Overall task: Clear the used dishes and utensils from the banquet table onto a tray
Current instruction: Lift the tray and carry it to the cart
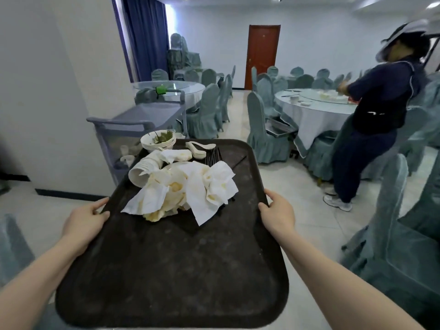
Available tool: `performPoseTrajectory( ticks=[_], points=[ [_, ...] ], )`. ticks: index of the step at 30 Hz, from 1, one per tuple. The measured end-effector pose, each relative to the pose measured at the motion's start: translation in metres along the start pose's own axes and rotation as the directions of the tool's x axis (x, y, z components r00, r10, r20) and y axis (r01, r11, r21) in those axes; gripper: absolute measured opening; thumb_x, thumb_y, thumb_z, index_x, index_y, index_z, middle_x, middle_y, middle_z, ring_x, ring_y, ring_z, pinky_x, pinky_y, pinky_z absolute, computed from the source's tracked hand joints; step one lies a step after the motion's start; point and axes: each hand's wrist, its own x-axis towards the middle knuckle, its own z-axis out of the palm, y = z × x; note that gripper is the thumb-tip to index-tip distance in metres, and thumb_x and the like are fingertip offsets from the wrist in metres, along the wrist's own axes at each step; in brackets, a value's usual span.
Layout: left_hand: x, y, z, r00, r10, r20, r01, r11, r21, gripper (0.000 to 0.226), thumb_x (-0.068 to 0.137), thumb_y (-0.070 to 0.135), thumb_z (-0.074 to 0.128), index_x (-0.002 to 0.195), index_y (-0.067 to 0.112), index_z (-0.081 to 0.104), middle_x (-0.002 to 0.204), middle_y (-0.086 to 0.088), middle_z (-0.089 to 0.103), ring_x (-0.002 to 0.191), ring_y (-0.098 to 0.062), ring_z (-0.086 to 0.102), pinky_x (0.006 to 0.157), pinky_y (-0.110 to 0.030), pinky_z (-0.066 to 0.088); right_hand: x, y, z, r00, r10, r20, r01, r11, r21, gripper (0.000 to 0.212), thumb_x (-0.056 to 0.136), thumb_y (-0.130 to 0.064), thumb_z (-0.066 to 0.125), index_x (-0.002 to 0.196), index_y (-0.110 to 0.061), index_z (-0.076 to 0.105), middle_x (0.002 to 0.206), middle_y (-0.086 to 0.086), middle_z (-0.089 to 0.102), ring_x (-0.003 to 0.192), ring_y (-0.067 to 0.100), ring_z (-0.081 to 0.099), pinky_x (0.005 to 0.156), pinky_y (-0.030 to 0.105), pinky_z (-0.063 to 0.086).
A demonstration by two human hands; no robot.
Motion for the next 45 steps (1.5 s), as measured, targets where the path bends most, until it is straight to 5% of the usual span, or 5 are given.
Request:
performPoseTrajectory(
  ticks=[22, 28, 34, 39, 45],
  points=[
    [0.517, 0.134, 0.183, 0.998, 0.046, 0.038, -0.04, 0.991, -0.13, 0.045, 0.086, 0.008, 0.063, 0.129, 0.024, 0.06, 0.119, -0.011, 0.066, 0.112, -0.031, 0.058, 0.087, -0.037, 0.043, 0.499, -0.101, 0.184, 0.999, 0.031, -0.017, -0.031, 0.999, -0.011, 0.047, 0.088, -0.021, 0.056, 0.135, -0.028, 0.053, 0.115, 0.0, 0.069, 0.101, 0.023, 0.065, 0.086, 0.036, 0.052],
    [0.657, 0.161, 0.239, 0.998, 0.038, 0.041, -0.034, 0.996, -0.08, 0.042, 0.087, 0.012, 0.065, 0.126, 0.024, 0.062, 0.097, -0.003, 0.068, 0.093, -0.024, 0.061, 0.075, -0.034, 0.043, 0.653, -0.121, 0.254, 1.0, -0.002, -0.009, 0.001, 0.998, -0.062, 0.045, 0.087, -0.024, 0.058, 0.132, -0.028, 0.056, 0.125, -0.002, 0.065, 0.114, 0.023, 0.06, 0.091, 0.034, 0.05],
    [0.787, 0.187, 0.278, 0.999, -0.046, -0.014, 0.044, 0.995, -0.088, 0.044, 0.089, 0.011, 0.063, 0.131, 0.021, 0.059, 0.124, -0.016, 0.062, 0.108, -0.035, 0.057, 0.079, -0.038, 0.042, 0.804, -0.156, 0.326, 0.998, -0.017, 0.056, 0.019, 0.999, -0.038, 0.044, 0.089, -0.022, 0.059, 0.133, -0.024, 0.056, 0.12, 0.001, 0.067, 0.108, 0.024, 0.062, 0.084, 0.029, 0.047],
    [0.886, 0.181, 0.297, 0.985, -0.165, -0.044, 0.159, 0.979, -0.125, 0.042, 0.089, 0.009, 0.063, 0.129, 0.019, 0.06, 0.095, -0.008, 0.064, 0.078, -0.021, 0.059, 0.066, -0.035, 0.045, 0.909, -0.195, 0.396, 0.985, -0.029, 0.17, 0.03, 1.0, -0.003, 0.041, 0.089, -0.019, 0.059, 0.13, -0.025, 0.059, 0.107, 0.004, 0.071, 0.096, 0.024, 0.065, 0.082, 0.029, 0.05],
    [1.022, 0.144, 0.336, 0.963, -0.249, -0.101, 0.231, 0.96, -0.161, 0.042, 0.086, 0.005, 0.066, 0.126, 0.016, 0.06, 0.11, -0.014, 0.065, 0.076, -0.02, 0.059, 0.07, -0.034, 0.046, 1.025, -0.228, 0.516, 0.963, -0.058, 0.264, 0.061, 0.998, -0.005, 0.039, 0.087, -0.021, 0.055, 0.123, -0.033, 0.061, 0.096, 0.0, 0.073, 0.088, 0.023, 0.067, 0.082, 0.037, 0.055]
  ],
)
